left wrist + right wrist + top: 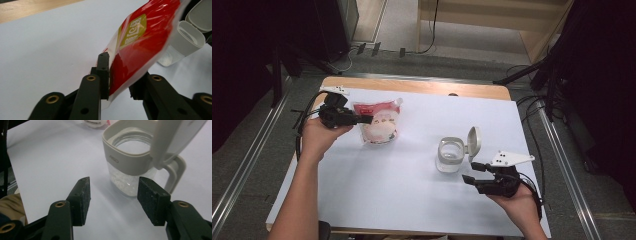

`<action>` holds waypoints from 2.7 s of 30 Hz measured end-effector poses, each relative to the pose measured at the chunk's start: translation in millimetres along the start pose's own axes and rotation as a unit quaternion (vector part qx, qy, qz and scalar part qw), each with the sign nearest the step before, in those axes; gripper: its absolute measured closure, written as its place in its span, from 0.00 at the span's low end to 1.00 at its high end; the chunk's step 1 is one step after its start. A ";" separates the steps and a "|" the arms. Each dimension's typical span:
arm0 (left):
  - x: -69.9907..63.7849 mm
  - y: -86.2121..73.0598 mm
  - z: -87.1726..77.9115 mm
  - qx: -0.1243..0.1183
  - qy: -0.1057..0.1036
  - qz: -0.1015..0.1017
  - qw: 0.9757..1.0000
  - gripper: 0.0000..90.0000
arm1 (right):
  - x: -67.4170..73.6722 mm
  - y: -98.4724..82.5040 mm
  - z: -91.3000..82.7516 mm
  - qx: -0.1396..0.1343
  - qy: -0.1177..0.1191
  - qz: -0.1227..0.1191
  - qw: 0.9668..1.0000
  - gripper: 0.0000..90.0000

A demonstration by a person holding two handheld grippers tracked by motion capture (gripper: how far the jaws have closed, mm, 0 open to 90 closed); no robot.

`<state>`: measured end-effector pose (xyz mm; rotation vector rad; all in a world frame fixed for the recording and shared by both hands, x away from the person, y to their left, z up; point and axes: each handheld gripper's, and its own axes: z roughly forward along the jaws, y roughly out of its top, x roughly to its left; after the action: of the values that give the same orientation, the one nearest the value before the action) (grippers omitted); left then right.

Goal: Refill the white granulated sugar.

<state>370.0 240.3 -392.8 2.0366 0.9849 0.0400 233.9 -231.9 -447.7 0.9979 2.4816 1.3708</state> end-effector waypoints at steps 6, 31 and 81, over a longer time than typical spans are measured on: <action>4.9 -1.1 1.4 -0.004 -0.017 -0.038 0.999 0.96 | 6.7 4.0 6.3 -0.001 0.004 -0.008 1.000 0.48; -28.2 25.3 -20.0 -0.025 -0.036 -0.035 0.998 1.00 | 37.6 30.8 33.1 -0.006 0.013 -0.016 1.000 0.48; -116.9 58.8 -17.3 0.008 -0.118 0.041 0.992 0.99 | 74.2 55.0 162.0 -0.010 0.006 -0.022 1.000 0.56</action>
<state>320.1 156.2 -304.2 2.0411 0.7550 -0.1624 270.2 -52.5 -483.4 0.9290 2.4786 1.3899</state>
